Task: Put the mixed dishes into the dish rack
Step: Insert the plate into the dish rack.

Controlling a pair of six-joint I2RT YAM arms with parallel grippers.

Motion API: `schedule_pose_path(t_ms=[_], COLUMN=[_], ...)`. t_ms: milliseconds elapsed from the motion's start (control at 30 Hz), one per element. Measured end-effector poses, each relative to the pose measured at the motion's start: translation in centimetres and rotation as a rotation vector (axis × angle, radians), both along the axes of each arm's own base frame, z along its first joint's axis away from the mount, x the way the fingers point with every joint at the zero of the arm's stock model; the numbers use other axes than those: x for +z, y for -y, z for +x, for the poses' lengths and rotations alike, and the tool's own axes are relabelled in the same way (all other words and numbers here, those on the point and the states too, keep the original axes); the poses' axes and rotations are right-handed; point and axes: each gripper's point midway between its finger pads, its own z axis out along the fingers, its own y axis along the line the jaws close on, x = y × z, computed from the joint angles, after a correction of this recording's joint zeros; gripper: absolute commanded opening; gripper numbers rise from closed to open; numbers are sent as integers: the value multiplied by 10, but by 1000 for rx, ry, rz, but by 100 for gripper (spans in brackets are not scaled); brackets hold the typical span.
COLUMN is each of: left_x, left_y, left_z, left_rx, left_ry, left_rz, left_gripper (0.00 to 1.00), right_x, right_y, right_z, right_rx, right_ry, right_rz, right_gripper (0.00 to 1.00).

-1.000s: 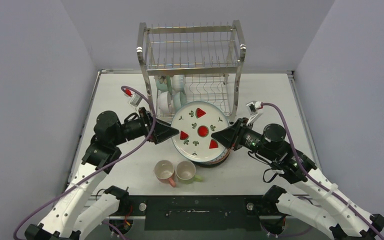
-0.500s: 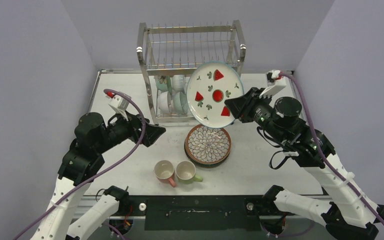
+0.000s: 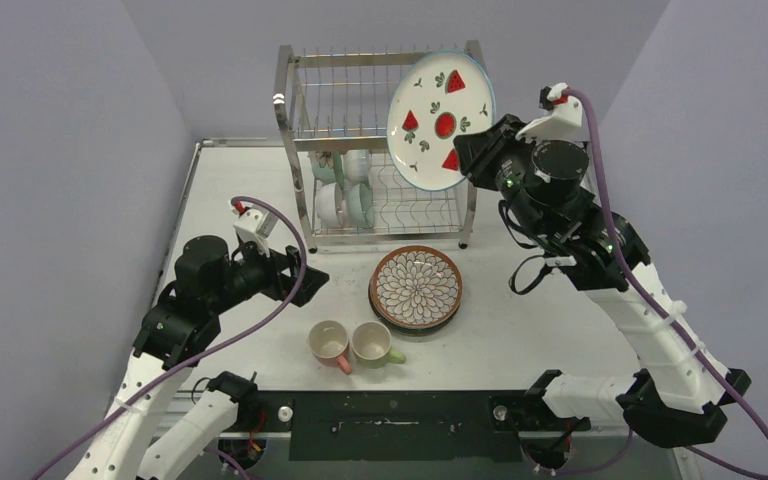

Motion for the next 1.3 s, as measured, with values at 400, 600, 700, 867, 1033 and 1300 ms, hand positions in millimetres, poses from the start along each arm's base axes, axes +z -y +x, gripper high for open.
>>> schedule_pose_path(t_ms=[400, 600, 700, 867, 1033, 1300], left_x=[-35, -41, -41, -41, -41, -40], left_y=[-9, -12, -13, -13, -14, -15], left_z=[0, 1, 1, 1, 1, 1], left_rx=[22, 32, 35, 35, 39, 40], left_ry=[-21, -23, -19, -11, -2, 5], left_rz=[69, 88, 92, 99, 108, 111], left_gripper=[97, 97, 97, 97, 97, 97], right_x=[33, 41, 44, 50, 61, 63], right_y=[-18, -22, -23, -23, -19, 1], right_z=[54, 75, 85, 98, 112, 137], right_rx=[-139, -208, -239, -289, -337, -419], right_ry=[80, 115, 134, 164, 192, 200], right_rz=[39, 19, 0, -51, -103, -192], right_gripper=[0, 0, 0, 0, 0, 0])
